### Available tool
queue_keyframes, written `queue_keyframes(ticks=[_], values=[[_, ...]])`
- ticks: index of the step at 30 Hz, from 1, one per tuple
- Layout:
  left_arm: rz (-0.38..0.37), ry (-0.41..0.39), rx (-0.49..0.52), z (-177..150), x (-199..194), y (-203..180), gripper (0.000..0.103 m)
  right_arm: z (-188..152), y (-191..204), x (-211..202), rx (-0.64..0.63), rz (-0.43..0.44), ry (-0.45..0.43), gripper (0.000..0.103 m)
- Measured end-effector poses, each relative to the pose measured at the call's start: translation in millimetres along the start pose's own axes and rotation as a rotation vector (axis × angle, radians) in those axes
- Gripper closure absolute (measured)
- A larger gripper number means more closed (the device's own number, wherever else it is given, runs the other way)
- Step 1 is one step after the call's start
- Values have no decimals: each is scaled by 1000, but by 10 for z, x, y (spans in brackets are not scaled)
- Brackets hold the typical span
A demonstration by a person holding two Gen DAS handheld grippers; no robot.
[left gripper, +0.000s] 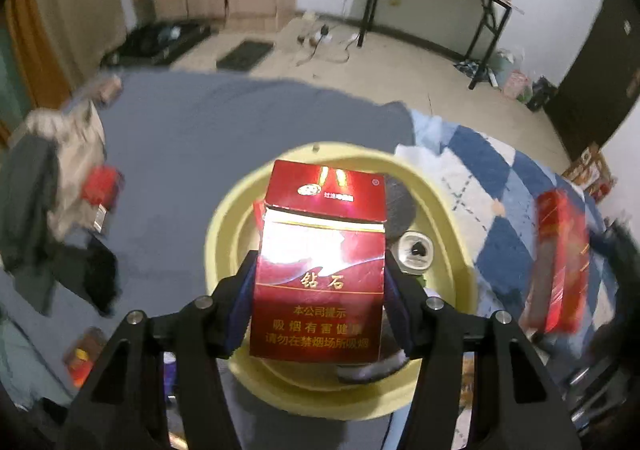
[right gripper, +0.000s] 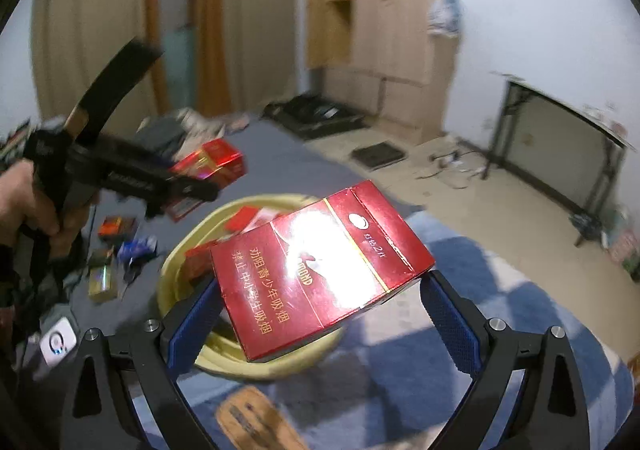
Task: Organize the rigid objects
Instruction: 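Carry both red boxes over the yellow tray and open both tools to drop them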
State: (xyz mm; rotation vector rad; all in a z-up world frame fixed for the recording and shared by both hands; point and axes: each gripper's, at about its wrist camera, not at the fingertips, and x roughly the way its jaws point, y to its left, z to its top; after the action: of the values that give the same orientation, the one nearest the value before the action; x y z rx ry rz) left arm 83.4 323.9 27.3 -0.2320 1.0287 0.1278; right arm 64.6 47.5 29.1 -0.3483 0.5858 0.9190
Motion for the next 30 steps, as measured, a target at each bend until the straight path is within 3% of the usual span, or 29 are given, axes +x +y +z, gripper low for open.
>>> queue_keyframes(ticks=[3,8,18,23,25,30], values=[[-21,45,-5,-19,282,44,44,-56,188,419,-71,13,79,5],[-5,68,-4,-58,632,85,44,-132,151,870,-79,37,141,5],[-80,57,-51,-105,722,187,43,-142,161,1294,-53,73,177,1],[-59,-29,-53,5,374,36,7,-191,164,1100,-106,100,137,0],[-33,-86,-49,85,147,-86,0,-186,112,984,-104,105,144,0],[-26,-201,-107,232,-396,-344,0,-82,-148,496,-74,115,84,0]])
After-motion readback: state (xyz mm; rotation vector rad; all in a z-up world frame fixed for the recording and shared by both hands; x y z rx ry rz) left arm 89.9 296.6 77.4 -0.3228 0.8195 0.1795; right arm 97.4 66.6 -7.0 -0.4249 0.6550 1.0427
